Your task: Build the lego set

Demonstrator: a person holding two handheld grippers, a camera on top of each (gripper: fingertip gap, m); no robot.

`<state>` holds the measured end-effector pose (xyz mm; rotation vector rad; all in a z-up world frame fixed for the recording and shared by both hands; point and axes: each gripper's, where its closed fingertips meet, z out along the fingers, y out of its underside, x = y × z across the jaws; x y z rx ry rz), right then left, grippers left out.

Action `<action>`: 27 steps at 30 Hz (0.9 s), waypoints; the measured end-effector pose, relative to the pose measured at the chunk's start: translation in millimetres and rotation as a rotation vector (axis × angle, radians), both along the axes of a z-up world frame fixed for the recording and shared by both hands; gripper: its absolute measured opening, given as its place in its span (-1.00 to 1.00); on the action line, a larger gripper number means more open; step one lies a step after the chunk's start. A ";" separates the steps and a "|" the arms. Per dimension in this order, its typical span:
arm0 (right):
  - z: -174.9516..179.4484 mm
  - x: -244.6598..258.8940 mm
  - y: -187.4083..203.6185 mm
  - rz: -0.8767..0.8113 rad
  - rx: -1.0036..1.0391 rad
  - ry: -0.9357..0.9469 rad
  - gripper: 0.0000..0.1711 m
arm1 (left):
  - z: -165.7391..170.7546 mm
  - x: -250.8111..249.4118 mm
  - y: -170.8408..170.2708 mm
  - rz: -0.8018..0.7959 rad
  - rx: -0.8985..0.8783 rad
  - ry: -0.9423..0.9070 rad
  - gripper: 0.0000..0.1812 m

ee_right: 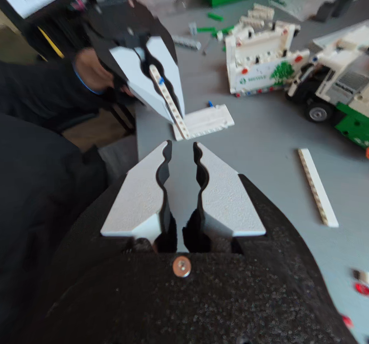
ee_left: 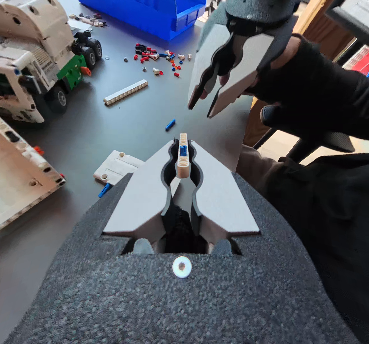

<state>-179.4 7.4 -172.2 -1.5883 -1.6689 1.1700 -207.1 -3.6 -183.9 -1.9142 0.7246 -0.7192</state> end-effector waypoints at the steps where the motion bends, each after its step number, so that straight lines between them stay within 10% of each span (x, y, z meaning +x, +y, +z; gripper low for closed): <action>1: 15.4 -6.6 -10.1 0.032 -0.073 0.087 -0.77 | -1.0 3.4 -1.2 -0.014 0.031 0.034 -0.93; 15: 10.6 -40.9 -27.3 0.039 -0.155 0.143 -0.93 | -6.3 -3.6 24.9 0.231 0.455 0.662 -0.94; 27: 31.3 -23.6 -20.2 0.043 -0.231 0.229 -0.99 | 8.7 -4.7 16.9 0.216 0.536 0.594 -0.93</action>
